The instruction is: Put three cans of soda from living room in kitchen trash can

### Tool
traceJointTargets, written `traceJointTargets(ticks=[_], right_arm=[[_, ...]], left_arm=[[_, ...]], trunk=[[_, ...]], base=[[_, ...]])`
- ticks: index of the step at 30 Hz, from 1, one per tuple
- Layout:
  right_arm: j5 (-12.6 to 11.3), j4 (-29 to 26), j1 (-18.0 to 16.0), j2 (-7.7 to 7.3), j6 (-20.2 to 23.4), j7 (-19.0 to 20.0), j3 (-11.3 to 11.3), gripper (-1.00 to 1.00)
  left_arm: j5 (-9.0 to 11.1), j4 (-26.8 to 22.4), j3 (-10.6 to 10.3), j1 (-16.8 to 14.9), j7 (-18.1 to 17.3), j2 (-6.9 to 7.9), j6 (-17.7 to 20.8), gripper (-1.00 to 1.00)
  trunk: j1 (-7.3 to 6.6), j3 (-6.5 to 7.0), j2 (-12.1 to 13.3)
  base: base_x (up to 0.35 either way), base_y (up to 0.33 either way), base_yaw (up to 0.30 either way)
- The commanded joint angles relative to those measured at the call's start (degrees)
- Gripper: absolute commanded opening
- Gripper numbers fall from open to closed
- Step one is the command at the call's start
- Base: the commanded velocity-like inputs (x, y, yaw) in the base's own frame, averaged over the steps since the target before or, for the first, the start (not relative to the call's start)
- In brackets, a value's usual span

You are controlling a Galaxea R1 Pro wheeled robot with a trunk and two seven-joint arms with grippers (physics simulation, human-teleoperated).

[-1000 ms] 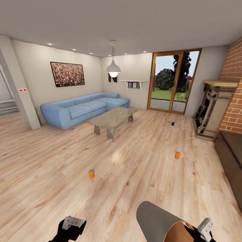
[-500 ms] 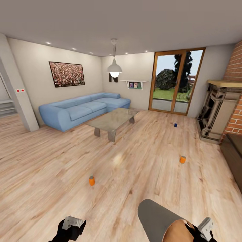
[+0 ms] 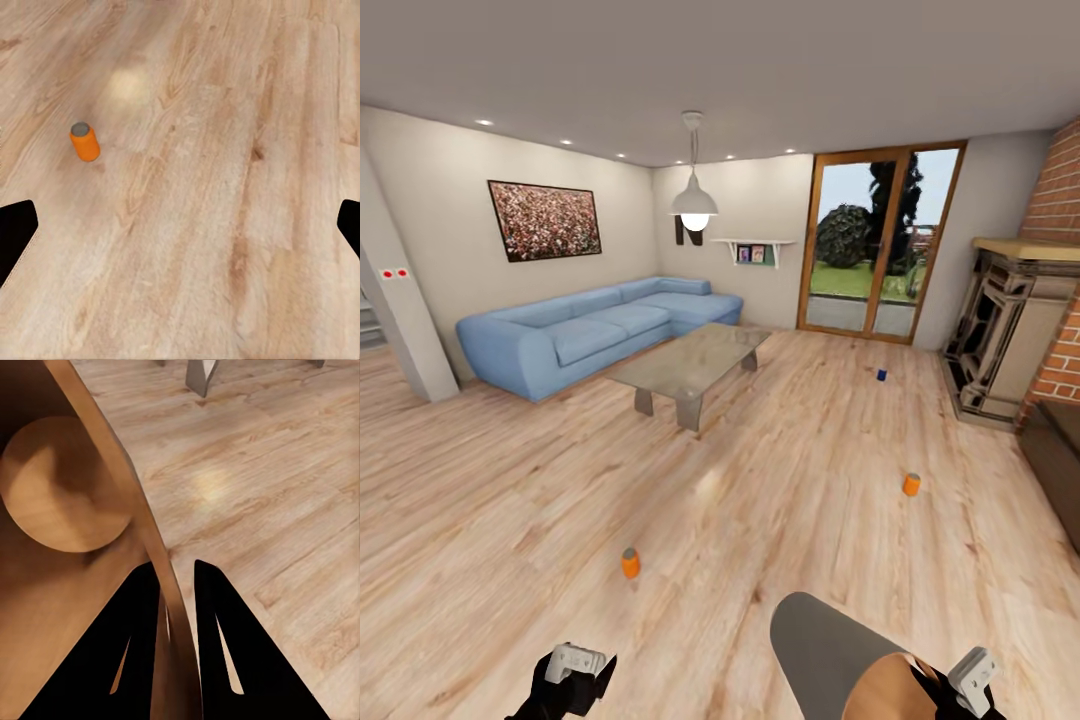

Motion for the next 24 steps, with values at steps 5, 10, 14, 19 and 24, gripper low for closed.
traceJointTargets(ticks=[5, 10, 14, 19, 24], right_arm=[[-0.5, 0.0, 0.0, 0.01, 0.2, 0.6, -0.1, -1.00], [-0.5, 0.0, 0.0, -0.03, 0.2, 0.6, -0.1, -1.00], [-0.5, 0.0, 0.0, -0.11, 0.2, 0.6, -0.1, -1.00], [-0.6, 0.0, 0.0, -0.19, 0.3, 0.5, -0.2, -1.00], [-0.6, 0.0, 0.0, -0.24, 0.3, 0.5, -0.2, -1.00]], left_arm=[[0.0, 0.0, 0.0, 0.0, 0.0, 0.00, 0.0, 1.00], [0.0, 0.0, 0.0, 0.0, -0.1, 0.00, 0.0, 1.00], [0.0, 0.0, 0.0, 0.0, -0.1, 0.00, 0.0, 1.00], [0.0, 0.0, 0.0, 0.0, -0.2, 0.00, 0.0, 1.00], [0.0, 0.0, 0.0, 0.0, -0.2, 0.00, 0.0, 1.00]], trunk=[[0.00, 0.01, 0.0], [0.00, 0.01, 0.0], [0.00, 0.01, 0.0], [0.00, 0.01, 0.0], [0.00, 0.01, 0.0]], base=[[0.307, 0.158, -0.012], [0.306, 0.173, -0.004], [0.304, 0.186, -0.001], [0.301, 0.191, 0.000], [0.299, 0.193, -0.001]])
